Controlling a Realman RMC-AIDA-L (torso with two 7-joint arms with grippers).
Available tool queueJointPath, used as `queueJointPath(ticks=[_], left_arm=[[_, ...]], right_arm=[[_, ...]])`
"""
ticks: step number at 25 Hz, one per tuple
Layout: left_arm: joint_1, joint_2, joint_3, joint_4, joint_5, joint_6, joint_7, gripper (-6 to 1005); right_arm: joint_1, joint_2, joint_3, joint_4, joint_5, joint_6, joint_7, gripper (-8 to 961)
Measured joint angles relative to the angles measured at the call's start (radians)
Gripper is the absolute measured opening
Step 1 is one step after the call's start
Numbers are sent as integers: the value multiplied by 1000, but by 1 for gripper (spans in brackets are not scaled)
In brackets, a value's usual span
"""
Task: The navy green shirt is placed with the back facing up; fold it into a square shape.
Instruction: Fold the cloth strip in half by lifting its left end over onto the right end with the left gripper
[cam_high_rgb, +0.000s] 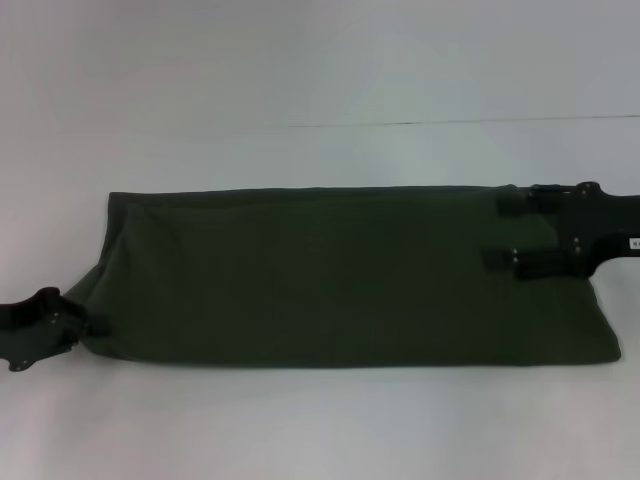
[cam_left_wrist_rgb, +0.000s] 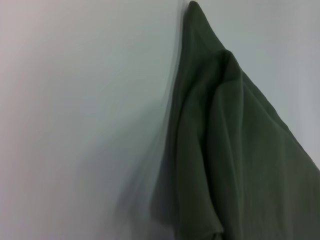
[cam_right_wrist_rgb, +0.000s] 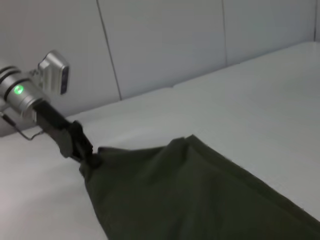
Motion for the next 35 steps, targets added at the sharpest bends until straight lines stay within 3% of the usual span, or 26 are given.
queueJointPath(ticks=[8, 15, 21, 25, 28, 31, 33, 34, 35], left_arm=[[10, 12, 6, 73, 3, 27, 4, 57], [35, 21, -27, 217, -43, 169, 103, 55], [4, 38, -34, 342, -276, 353, 247, 54], [-82, 45, 52, 340, -412, 402, 282, 53], [-149, 23, 166, 324, -460, 383, 286, 53], [-212, -26, 288, 285, -469, 313, 302, 52], [-266, -76, 395, 248, -471, 238, 328, 54], [-266, -76, 395, 248, -471, 238, 328, 55], [-295, -102, 445, 230, -471, 205, 344, 56]], right_arm=[[-9, 1, -3, 11, 1, 7, -34, 885], [-10, 1, -3, 12, -16, 4, -35, 885], [-39, 1, 45, 4, -32, 11, -27, 884], [-75, -9, 102, 1, -33, 5, -18, 884], [-108, -20, 152, 1, -34, 5, -11, 884], [-138, -26, 194, 1, -35, 7, -4, 884], [-155, -31, 213, 1, -35, 10, 1, 883], [-163, -33, 221, 1, -35, 11, 4, 883], [-176, -38, 238, 1, -37, 12, 10, 883]])
